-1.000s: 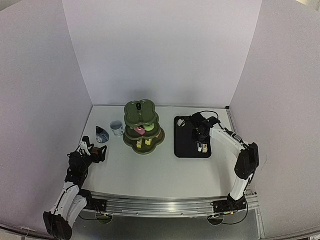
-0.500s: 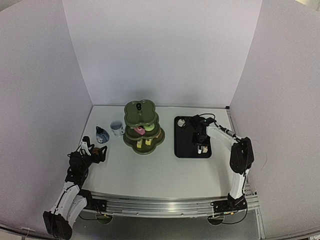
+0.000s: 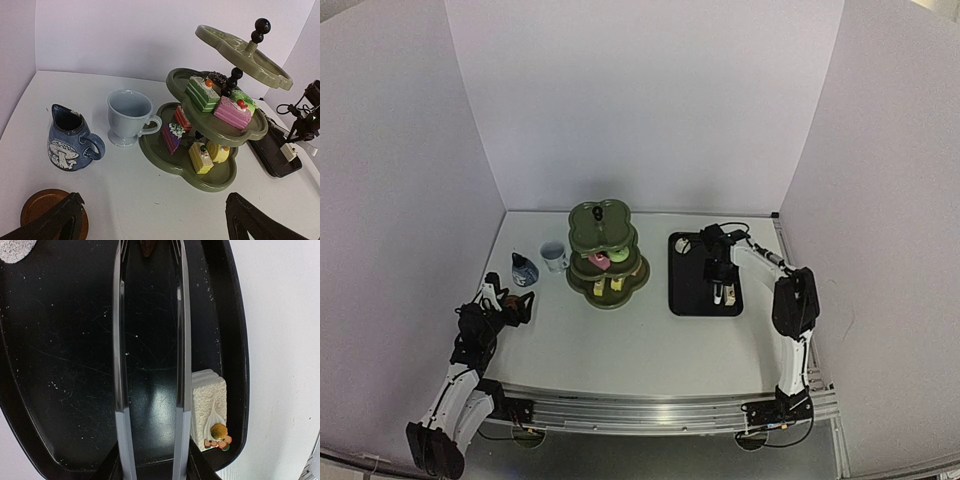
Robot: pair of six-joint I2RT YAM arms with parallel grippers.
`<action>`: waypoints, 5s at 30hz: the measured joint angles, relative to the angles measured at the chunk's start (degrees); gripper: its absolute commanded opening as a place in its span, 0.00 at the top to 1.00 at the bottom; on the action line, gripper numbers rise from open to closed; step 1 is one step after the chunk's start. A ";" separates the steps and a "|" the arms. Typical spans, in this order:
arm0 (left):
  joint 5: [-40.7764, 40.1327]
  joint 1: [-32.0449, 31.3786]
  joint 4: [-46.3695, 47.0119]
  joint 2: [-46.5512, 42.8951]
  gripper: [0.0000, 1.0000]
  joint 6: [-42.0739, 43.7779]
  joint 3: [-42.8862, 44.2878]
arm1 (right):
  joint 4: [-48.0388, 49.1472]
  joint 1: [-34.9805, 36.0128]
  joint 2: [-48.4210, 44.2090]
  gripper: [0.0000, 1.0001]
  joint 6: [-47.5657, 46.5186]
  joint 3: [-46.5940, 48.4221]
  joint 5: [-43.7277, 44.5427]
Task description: Serve the afternoon tea
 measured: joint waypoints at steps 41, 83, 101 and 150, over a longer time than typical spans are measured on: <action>6.12 0.00 -2.08 -0.96 0.00 5.23 3.53 | -5.29 24.20 -5.88 1.00 -13.67 30.45 0.40; 12.08 0.00 -3.77 -1.79 0.00 9.11 3.76 | -6.71 25.77 3.56 0.68 -16.48 41.19 -0.19; 12.10 0.00 -3.79 -1.77 0.00 10.18 3.76 | -6.66 25.77 -6.70 0.68 -14.78 35.61 -1.35; 11.00 0.00 -3.70 1.84 0.00 10.62 3.43 | 3.46 5.90 2.58 0.60 -16.51 4.66 -1.34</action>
